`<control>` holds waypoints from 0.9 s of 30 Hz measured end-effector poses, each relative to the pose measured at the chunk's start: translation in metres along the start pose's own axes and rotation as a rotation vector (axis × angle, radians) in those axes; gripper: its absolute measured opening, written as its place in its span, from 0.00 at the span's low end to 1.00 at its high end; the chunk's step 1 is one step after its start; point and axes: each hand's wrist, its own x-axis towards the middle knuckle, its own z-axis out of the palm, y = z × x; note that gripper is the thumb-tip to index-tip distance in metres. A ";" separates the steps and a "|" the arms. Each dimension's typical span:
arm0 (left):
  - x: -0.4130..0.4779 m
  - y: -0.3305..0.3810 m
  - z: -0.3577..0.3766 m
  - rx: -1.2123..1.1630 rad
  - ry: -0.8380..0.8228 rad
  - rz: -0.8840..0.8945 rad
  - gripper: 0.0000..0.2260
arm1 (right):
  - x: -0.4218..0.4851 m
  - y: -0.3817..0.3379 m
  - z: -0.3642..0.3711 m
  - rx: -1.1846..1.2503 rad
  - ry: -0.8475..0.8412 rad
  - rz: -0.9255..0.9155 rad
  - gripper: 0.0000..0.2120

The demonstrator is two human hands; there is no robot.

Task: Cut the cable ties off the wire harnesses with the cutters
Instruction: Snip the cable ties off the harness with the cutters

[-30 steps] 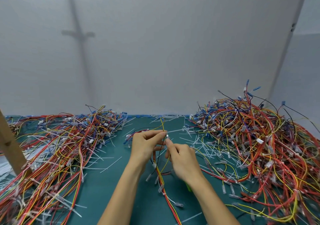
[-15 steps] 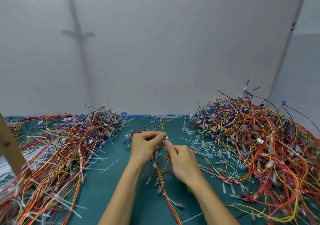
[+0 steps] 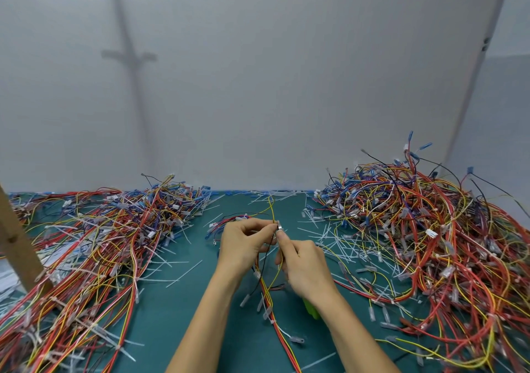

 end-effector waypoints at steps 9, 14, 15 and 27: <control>0.002 -0.001 0.004 0.023 0.103 0.023 0.03 | -0.001 -0.005 0.004 0.211 0.058 0.139 0.30; 0.004 -0.004 -0.004 0.115 0.192 0.059 0.02 | -0.001 -0.007 -0.002 0.165 -0.007 0.124 0.21; 0.005 -0.004 -0.004 0.111 0.218 0.057 0.03 | -0.001 -0.007 -0.003 0.138 -0.026 0.120 0.18; 0.010 -0.002 -0.012 -0.305 0.312 -0.037 0.09 | 0.001 -0.014 -0.009 0.398 0.098 0.179 0.11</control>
